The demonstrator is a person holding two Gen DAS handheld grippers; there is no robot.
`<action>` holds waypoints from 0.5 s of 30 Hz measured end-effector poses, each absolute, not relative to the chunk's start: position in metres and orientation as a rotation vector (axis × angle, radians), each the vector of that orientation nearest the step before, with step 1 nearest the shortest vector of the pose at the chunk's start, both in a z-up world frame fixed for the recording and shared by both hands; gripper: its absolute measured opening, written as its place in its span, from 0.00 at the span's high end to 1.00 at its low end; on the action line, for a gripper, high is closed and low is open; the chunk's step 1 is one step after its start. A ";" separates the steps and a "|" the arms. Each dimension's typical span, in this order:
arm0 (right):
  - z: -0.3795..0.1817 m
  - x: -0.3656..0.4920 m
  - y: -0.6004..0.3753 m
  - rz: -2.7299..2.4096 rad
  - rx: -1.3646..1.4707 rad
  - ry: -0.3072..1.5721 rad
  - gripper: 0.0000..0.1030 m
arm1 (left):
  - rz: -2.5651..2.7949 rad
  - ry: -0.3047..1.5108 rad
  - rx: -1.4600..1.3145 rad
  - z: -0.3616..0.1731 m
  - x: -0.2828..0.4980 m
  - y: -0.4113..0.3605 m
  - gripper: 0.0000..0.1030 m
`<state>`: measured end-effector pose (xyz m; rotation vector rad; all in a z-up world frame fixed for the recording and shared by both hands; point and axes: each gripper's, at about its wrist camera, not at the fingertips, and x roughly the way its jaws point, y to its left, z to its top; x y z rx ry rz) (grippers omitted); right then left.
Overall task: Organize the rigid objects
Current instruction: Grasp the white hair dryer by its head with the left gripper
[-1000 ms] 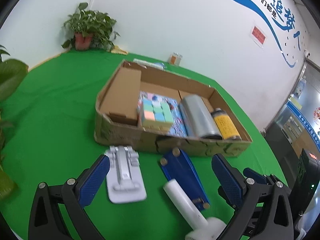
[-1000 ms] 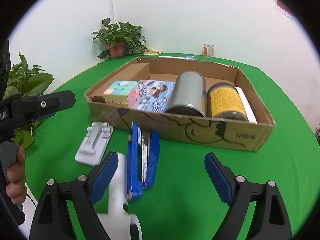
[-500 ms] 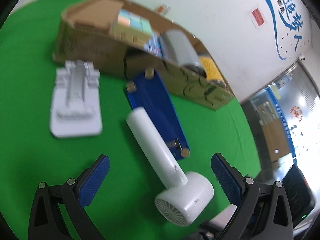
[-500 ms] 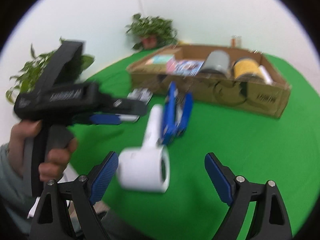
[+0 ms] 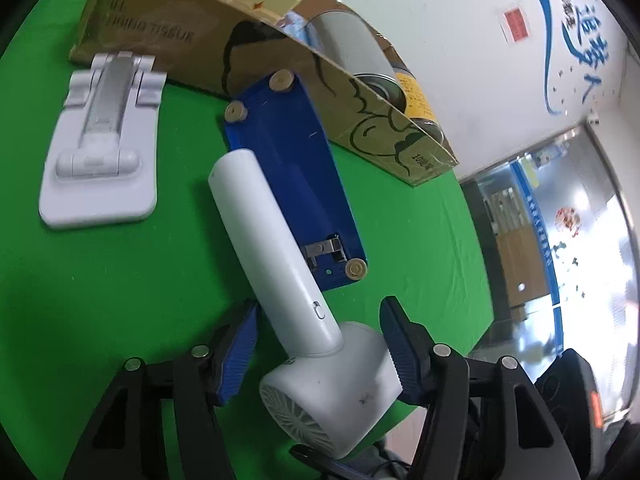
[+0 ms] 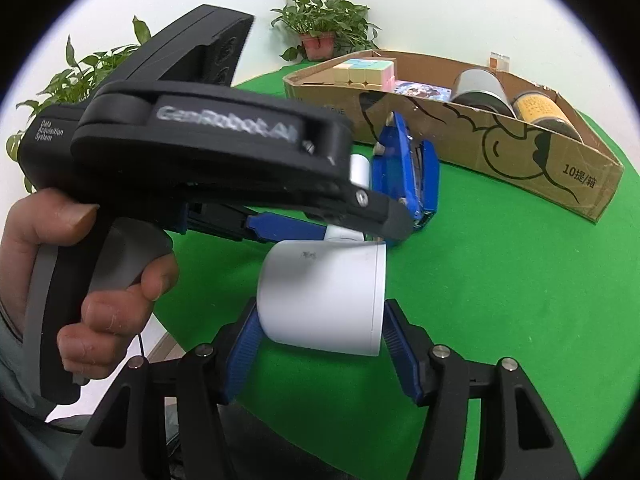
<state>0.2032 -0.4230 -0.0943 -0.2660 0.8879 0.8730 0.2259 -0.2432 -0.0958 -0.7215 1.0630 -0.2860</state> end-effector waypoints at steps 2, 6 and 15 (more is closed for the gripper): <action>-0.095 0.205 -0.423 0.867 -0.273 0.885 0.43 | -0.273 1.068 -0.729 -0.097 0.227 -0.241 0.54; -0.095 0.203 -0.424 0.859 -0.284 0.877 0.43 | -0.251 1.079 -0.726 -0.099 0.226 -0.238 0.65; -0.090 0.197 -0.429 0.859 -0.256 0.840 0.43 | -0.226 1.028 -0.630 -0.076 0.220 -0.247 0.67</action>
